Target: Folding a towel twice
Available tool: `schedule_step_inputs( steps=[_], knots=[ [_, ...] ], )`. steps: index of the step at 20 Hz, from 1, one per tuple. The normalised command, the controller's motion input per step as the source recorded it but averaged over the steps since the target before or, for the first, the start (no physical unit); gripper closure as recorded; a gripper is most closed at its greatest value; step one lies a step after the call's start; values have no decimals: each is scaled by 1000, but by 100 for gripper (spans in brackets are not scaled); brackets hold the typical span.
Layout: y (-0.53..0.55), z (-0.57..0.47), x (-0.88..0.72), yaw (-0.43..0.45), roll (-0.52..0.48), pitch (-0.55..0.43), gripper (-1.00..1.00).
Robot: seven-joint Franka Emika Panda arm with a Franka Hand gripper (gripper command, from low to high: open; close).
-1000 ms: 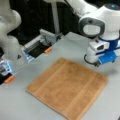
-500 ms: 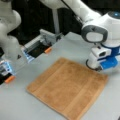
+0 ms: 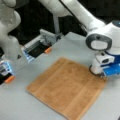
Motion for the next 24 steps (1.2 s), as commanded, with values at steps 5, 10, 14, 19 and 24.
schedule_step_inputs(
  steps=[5, 10, 14, 19, 24],
  knots=[
    [91, -74, 97, -36, -359, 89, -100],
    [-31, -60, -12, 57, -318, 71, -100],
    [-107, -41, -103, 131, -286, 49, 100],
    [-136, -52, -146, 182, -198, 8, 100],
    [-137, -78, -144, 187, -126, -65, 100]
  ],
)
